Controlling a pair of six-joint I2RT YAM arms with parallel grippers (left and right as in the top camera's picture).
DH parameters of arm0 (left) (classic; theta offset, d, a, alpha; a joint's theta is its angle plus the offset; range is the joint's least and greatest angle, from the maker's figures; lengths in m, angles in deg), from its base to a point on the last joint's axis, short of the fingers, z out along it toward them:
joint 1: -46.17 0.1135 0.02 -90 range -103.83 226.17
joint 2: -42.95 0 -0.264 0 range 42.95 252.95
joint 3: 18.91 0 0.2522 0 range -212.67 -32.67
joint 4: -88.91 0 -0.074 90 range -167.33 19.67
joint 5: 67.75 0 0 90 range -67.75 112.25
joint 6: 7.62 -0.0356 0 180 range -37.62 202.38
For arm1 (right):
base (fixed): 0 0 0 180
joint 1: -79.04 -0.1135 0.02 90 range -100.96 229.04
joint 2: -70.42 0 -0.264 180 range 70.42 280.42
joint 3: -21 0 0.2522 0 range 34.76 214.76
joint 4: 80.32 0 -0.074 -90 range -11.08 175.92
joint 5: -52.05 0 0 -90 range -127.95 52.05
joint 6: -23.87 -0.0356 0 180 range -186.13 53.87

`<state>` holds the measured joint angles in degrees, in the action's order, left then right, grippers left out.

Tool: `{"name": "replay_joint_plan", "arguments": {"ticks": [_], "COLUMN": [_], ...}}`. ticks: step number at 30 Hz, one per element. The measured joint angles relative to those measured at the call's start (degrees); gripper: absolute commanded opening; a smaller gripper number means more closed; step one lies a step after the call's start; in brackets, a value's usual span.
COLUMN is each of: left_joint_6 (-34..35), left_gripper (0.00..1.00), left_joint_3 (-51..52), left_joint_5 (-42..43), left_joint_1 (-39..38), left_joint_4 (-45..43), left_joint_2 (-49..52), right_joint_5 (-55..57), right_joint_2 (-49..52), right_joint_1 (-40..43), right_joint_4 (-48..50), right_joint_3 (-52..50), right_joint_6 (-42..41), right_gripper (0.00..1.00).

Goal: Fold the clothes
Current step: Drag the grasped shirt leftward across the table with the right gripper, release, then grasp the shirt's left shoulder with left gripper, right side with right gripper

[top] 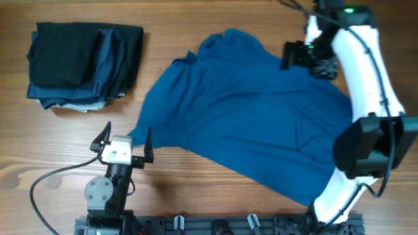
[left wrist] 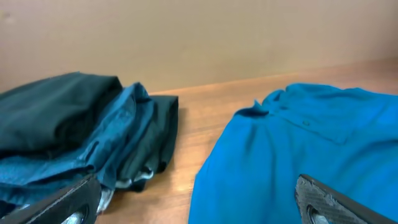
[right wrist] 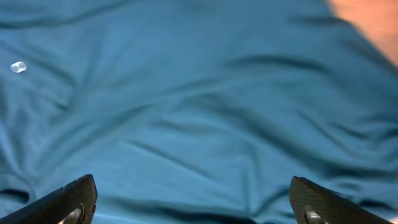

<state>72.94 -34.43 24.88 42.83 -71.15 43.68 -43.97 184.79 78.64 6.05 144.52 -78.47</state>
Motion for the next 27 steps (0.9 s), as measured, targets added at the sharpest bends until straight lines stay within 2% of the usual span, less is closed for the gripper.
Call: {"name": "replay_joint_plan", "arguments": {"ticks": [8, 13, 17, 22, 25, 27], "left_joint_6": [0.0, 0.4, 4.1, 6.8, 7.4, 7.6], "left_gripper": [1.00, 1.00, 1.00, 1.00, 1.00, 1.00], "left_joint_3": [0.1, 0.1, -0.2, -6.6, -16.8, -24.9], "left_joint_5": [0.7, 8.7, 13.8, 18.3, 19.5, 19.9], "left_joint_1": [0.0, 0.0, 0.0, 0.0, 0.0, 0.0], "left_joint_4": [-3.0, -5.1, -4.9, -2.4, 3.6, 10.7], "left_joint_2": [0.0, 0.0, 1.5, 13.3, 26.0, 34.4], "right_joint_5": [0.1, 0.1, 0.1, 0.0, 0.0, 0.1], "right_joint_2": [0.0, 0.0, 0.0, 0.0, 0.0, 0.0], "right_joint_1": [10.6, 14.8, 16.8, 17.1, 17.1, 17.1], "right_joint_4": [-3.9, -5.0, -5.1, -4.7, -4.3, -3.9], "right_joint_3": [0.0, 0.0, 0.0, 0.0, 0.0, 0.0], "right_joint_6": [1.7, 2.2, 2.1, 2.1, 2.1, 2.1], "right_gripper": [1.00, 1.00, 1.00, 1.00, 1.00, 1.00]}}
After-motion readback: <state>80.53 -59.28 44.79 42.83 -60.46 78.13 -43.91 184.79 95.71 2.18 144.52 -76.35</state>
